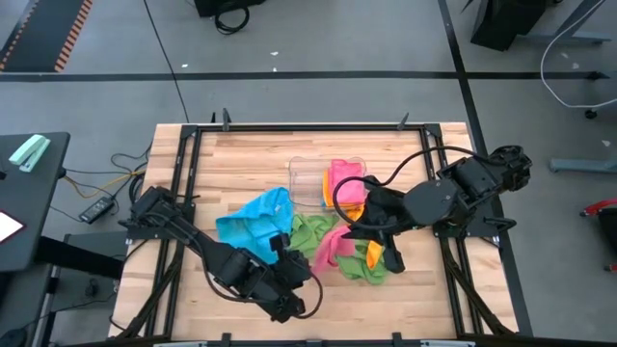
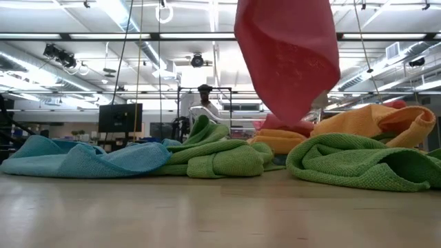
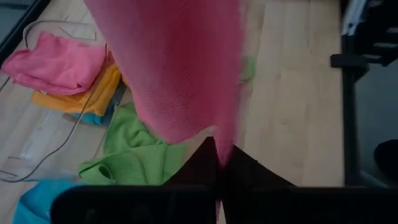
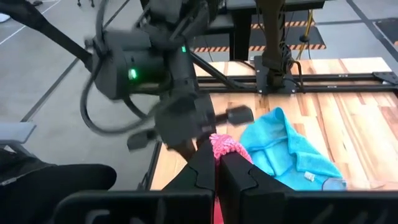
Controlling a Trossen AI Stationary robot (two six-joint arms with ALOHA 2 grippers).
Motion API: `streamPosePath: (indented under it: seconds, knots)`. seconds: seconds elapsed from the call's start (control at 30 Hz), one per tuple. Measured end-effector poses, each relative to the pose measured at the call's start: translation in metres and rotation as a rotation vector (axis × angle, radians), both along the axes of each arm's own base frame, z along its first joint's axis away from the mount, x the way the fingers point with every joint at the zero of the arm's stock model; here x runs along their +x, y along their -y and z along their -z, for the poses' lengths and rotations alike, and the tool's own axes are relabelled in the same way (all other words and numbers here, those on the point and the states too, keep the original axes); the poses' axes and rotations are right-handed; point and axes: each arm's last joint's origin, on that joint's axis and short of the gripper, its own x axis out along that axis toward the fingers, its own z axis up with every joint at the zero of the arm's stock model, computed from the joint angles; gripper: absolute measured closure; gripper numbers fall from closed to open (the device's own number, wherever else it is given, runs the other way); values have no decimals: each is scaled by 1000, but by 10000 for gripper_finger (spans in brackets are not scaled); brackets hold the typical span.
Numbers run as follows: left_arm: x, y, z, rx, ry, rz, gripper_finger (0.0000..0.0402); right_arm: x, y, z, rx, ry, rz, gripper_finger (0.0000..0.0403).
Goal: Fold microfiber towels
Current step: Fold the pink microfiber cloth
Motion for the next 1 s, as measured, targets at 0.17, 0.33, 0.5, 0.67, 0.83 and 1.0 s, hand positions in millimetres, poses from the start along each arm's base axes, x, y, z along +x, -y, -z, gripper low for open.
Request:
streamPosePath:
  seconds: [0.17,0.33,0.5,0.67,0.83,1.0]
  knots:
    - [-20,3,-19,-31,11,44,395,6,-4,8,-9,-45,-22,395]
    - [-38,7,-27,-61,-14,61,391,17,-14,24,-33,-121,-63,395]
    - [-52,17,-31,-109,-58,142,395,30,-22,41,-43,-202,-89,395]
    - [-69,20,-44,-146,-47,195,384,34,-29,47,20,-248,-113,395]
    - [-83,30,-57,-216,-17,300,394,32,-41,49,101,-277,-146,395]
    - [-86,42,-65,-323,16,406,387,33,-62,56,135,-293,-184,395]
